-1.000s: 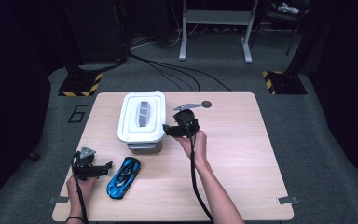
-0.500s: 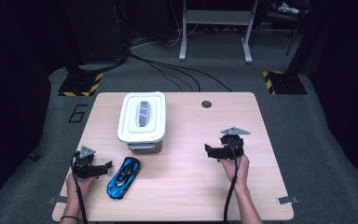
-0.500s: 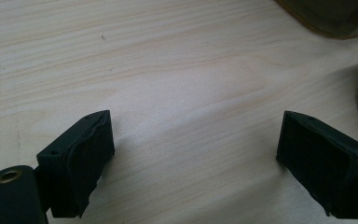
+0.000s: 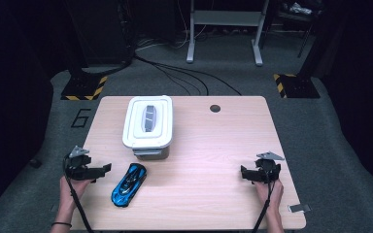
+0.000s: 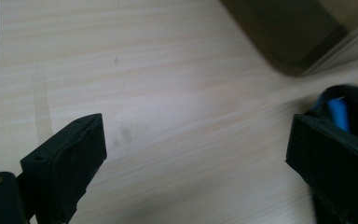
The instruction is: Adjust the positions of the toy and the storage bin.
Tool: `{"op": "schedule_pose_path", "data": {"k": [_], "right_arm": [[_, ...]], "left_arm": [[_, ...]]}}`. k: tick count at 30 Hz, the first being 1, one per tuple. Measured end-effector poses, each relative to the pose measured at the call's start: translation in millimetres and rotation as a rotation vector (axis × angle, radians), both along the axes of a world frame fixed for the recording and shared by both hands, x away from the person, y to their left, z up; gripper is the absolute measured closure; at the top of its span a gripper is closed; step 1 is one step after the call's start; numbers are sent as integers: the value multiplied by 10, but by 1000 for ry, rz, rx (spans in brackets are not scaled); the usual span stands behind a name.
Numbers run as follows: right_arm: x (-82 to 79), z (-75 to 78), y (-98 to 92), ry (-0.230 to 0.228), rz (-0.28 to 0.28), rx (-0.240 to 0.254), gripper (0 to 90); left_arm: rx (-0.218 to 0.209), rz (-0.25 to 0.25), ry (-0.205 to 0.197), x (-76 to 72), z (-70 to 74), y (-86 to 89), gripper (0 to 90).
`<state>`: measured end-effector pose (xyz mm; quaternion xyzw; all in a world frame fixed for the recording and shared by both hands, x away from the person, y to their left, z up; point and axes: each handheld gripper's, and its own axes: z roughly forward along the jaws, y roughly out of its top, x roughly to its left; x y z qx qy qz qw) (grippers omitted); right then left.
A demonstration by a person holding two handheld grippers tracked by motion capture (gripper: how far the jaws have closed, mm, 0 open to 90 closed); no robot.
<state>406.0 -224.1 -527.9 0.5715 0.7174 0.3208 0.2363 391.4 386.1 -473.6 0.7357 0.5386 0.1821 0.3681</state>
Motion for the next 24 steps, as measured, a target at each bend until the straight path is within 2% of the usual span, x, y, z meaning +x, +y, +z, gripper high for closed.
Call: {"op": "schedule_pose_path", "data": {"k": [4, 5, 6, 7, 8, 10, 12, 16, 19, 20, 23, 24], "right_arm": [[36, -8, 10, 4, 13, -21, 17], [38, -7, 4, 7, 16, -27, 17], [38, -7, 4, 6, 16, -25, 18], [38, -8, 4, 5, 17, -26, 18], [38, -8, 4, 5, 17, -26, 18], [37, -7, 9, 4, 10, -19, 22], [36, -7, 8, 4, 8, -17, 24], [32, -6, 6, 2, 5, -16, 37], [30, -4, 3, 1, 4, -14, 41], [30, -4, 3, 1, 4, -14, 41], [30, -4, 2, -1, 4, -13, 42], [30, -4, 1, -2, 4, -13, 44]], "left_arm": [[11, -13, -20, 30, 301, -174, 1], [11, -13, -20, 30, 301, -174, 1], [-4, -29, -32, 39, 436, -265, 1], [-10, -34, -42, 43, 495, -320, 1], [-10, -34, -42, 43, 495, -320, 0], [-8, -55, -54, 71, 620, -442, 0], [14, -78, -69, 132, 751, -569, 0], [32, -81, -86, 267, 886, -741, 4], [52, -86, -86, 400, 946, -864, 5], [52, -86, -86, 400, 946, -864, 5], [53, -101, -89, 540, 978, -994, 6], [63, -110, -99, 630, 995, -1089, 14]]}}
